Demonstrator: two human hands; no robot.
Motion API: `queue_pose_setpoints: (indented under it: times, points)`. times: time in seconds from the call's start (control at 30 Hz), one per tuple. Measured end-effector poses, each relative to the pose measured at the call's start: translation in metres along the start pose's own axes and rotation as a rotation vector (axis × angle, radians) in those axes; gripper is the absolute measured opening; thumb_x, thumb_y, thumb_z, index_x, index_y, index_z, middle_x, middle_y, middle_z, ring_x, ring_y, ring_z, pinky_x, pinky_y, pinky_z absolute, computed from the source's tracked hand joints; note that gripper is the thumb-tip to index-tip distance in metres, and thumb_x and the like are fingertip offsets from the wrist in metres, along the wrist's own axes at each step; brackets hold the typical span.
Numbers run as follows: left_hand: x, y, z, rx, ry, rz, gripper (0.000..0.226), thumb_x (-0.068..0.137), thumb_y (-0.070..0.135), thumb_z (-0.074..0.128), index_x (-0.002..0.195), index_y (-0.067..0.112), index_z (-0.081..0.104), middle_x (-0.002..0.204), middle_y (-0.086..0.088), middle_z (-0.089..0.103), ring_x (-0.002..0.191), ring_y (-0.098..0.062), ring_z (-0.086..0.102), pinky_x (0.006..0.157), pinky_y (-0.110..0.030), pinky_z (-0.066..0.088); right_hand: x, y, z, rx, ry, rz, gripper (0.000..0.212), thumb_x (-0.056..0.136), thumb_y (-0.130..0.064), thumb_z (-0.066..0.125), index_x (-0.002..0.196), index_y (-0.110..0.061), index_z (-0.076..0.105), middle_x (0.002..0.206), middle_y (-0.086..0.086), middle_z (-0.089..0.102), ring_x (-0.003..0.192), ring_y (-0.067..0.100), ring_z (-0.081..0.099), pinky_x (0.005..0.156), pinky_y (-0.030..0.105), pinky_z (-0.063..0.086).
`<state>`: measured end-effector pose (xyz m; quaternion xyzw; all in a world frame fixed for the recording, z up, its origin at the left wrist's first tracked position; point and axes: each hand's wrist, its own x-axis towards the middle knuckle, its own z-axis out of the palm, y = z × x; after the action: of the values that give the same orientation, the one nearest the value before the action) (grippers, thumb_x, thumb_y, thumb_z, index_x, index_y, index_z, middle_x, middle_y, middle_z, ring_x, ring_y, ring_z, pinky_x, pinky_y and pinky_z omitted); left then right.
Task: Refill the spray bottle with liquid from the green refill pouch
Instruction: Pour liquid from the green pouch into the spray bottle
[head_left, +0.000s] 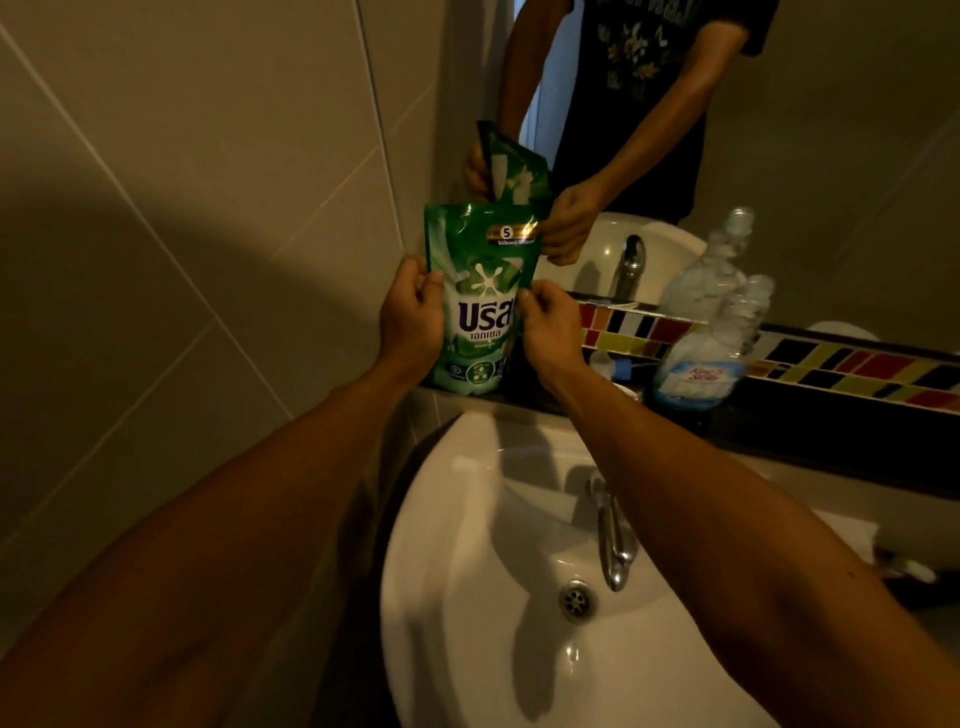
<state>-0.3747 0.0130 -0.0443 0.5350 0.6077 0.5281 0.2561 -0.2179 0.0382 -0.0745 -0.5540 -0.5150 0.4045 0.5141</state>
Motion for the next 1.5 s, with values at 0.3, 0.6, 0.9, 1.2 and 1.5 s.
queue_pose_setpoints:
  times: [0.3, 0.6, 0.9, 1.2, 1.5]
  points:
    - [-0.052, 0.081, 0.033, -0.188, -0.223, 0.041, 0.016, 0.105, 0.022, 0.041, 0.102, 0.010, 0.051, 0.090, -0.004, 0.064, 0.080, -0.010, 0.062, 0.069, -0.025, 0.053, -0.070, -0.021, -0.091, 0.135, 0.061, 0.056, 0.016, 0.112, -0.028, 0.038, 0.110, -0.020, 0.052, 0.115, 0.008, 0.067, 0.112, 0.024, 0.067, 0.098, 0.051, 0.058]
    - [-0.083, 0.148, 0.072, -0.141, -0.384, -0.024, 0.022, 0.104, 0.024, 0.042, 0.110, 0.006, 0.052, 0.102, -0.017, 0.066, 0.084, -0.023, 0.065, 0.068, -0.035, 0.056, -0.124, -0.024, -0.153, 0.451, 0.020, 0.080, 0.030, 0.110, -0.040, 0.043, 0.139, -0.032, 0.044, 0.127, -0.001, 0.070, 0.112, 0.014, 0.070, 0.084, 0.035, 0.061]
    - [-0.077, 0.172, 0.096, -0.049, -0.321, -0.209, 0.013, 0.100, 0.021, 0.043, 0.104, 0.014, 0.053, 0.098, -0.015, 0.063, 0.074, -0.022, 0.059, 0.060, -0.036, 0.049, -0.128, -0.015, -0.181, 0.452, -0.099, 0.048, 0.086, 0.099, -0.028, 0.069, 0.160, -0.050, 0.014, 0.146, 0.003, 0.059, 0.125, 0.025, 0.066, 0.100, 0.054, 0.058]
    - [-0.075, 0.169, 0.105, -0.009, -0.252, -0.213, 0.013, 0.099, 0.017, 0.052, 0.106, 0.009, 0.059, 0.112, -0.021, 0.067, 0.093, -0.032, 0.067, 0.083, -0.049, 0.058, -0.127, -0.007, -0.184, 0.405, -0.109, 0.033, 0.098, 0.090, -0.039, 0.074, 0.161, -0.053, 0.008, 0.147, 0.000, 0.061, 0.128, 0.023, 0.066, 0.104, 0.058, 0.055]
    - [-0.066, 0.179, 0.109, -0.022, -0.287, -0.158, 0.032, 0.095, 0.007, 0.056, 0.121, 0.026, 0.054, 0.107, -0.016, 0.069, 0.095, -0.034, 0.069, 0.084, -0.053, 0.059, -0.117, -0.006, -0.182, 0.421, -0.116, 0.039, 0.102, 0.089, -0.038, 0.075, 0.163, -0.048, 0.005, 0.149, 0.000, 0.059, 0.131, 0.022, 0.063, 0.107, 0.057, 0.053]
